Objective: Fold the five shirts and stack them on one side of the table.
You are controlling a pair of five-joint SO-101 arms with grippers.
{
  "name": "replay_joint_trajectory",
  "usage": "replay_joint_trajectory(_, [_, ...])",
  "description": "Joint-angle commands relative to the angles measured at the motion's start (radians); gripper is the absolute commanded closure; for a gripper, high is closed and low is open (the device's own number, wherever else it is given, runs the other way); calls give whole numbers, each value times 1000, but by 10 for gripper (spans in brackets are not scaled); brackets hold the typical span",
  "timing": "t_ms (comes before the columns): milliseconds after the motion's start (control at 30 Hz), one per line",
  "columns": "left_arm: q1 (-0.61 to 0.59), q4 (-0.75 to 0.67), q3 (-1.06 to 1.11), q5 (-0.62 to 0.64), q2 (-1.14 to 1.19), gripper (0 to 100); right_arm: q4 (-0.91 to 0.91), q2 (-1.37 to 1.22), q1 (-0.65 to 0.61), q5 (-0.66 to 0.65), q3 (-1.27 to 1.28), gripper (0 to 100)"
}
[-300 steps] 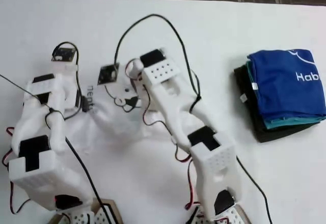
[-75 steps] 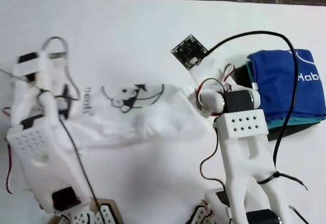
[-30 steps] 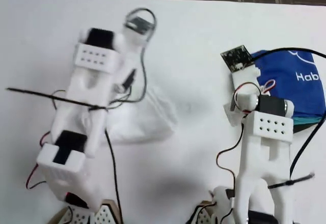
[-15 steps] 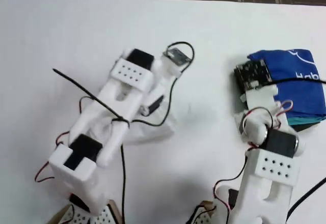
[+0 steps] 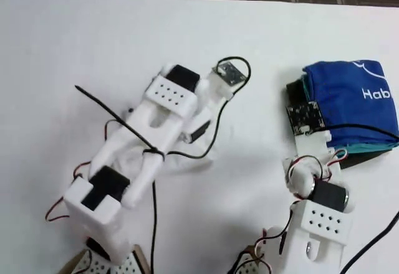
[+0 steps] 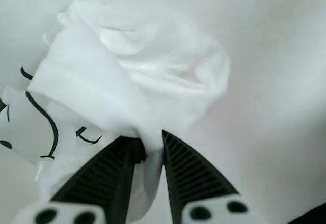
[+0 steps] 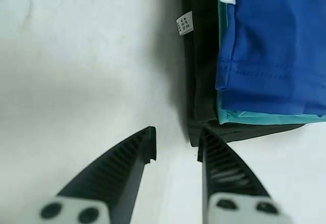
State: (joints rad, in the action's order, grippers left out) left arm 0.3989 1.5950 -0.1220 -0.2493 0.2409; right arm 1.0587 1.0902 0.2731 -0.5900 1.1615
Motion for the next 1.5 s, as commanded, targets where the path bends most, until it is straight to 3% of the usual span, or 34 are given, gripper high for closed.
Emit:
replay_joint_trajectory(0, [31, -29, -2, -2, -61, 976, -22, 30, 5, 5, 2, 851])
replay_joint_trajectory(367, [35, -58, -1, 0, -61, 969, -18, 30, 5, 5, 2, 851])
replay_joint_trajectory(667, [28, -49, 41, 0, -72, 723, -21, 30, 4, 5, 2, 851])
replay_joint_trajectory(933, [-206, 54, -239, -2, -95, 722, -21, 24, 4, 5, 2, 851])
replay_joint_trajectory(1133, [-368, 26, -223, -2, -64, 721, -30, 22, 1, 5, -12, 850])
replay_joint_trajectory(1333, [-445, -118, -113, -2, 74, 721, -33, 19, -166, 57, -84, 850])
replay_joint_trajectory(1467, [-450, -118, -104, -2, 117, 721, 1, -5, -329, 124, -153, 850])
